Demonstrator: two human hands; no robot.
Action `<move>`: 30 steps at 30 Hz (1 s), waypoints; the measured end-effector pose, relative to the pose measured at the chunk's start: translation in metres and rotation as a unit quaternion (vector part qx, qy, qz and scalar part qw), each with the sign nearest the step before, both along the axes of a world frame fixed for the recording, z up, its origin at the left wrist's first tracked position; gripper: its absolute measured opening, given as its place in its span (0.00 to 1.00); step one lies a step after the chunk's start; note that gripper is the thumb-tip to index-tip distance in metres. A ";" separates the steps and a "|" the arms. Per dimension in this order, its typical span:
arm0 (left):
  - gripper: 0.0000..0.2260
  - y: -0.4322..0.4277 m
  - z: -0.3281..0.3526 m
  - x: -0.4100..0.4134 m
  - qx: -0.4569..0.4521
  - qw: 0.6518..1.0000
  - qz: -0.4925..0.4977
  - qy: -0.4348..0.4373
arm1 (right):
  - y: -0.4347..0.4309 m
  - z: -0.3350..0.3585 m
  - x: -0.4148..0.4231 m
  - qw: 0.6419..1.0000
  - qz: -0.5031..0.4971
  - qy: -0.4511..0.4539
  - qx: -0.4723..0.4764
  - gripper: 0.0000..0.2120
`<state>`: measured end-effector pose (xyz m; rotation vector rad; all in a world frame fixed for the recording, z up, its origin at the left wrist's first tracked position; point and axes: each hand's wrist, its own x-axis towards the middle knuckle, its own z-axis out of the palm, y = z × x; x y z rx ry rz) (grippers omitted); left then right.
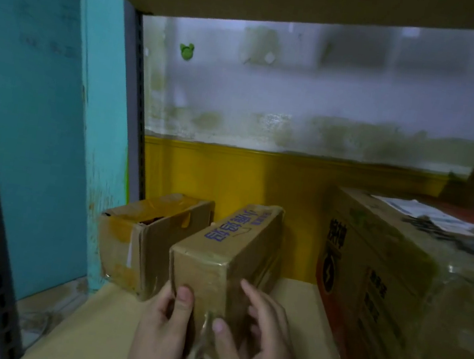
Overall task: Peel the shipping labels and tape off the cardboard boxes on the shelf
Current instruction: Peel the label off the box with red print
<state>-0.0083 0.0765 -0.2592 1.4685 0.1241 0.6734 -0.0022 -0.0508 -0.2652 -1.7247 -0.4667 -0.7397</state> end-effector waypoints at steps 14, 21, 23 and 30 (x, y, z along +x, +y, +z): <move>0.32 0.002 -0.002 -0.021 -0.026 0.985 -0.170 -0.027 | -0.003 0.004 -0.002 0.993 -0.073 0.056 -0.076 0.47; 0.27 -0.001 -0.002 -0.018 0.156 0.977 -0.142 -0.009 | -0.008 0.001 -0.001 0.995 -0.068 0.058 -0.046 0.49; 0.24 -0.003 -0.002 -0.020 0.129 0.984 -0.123 -0.018 | -0.011 0.000 0.001 0.996 -0.041 0.068 -0.030 0.50; 0.16 -0.007 -0.004 -0.023 0.100 0.990 -0.087 -0.039 | -0.011 -0.006 0.007 0.996 -0.011 0.087 0.013 0.48</move>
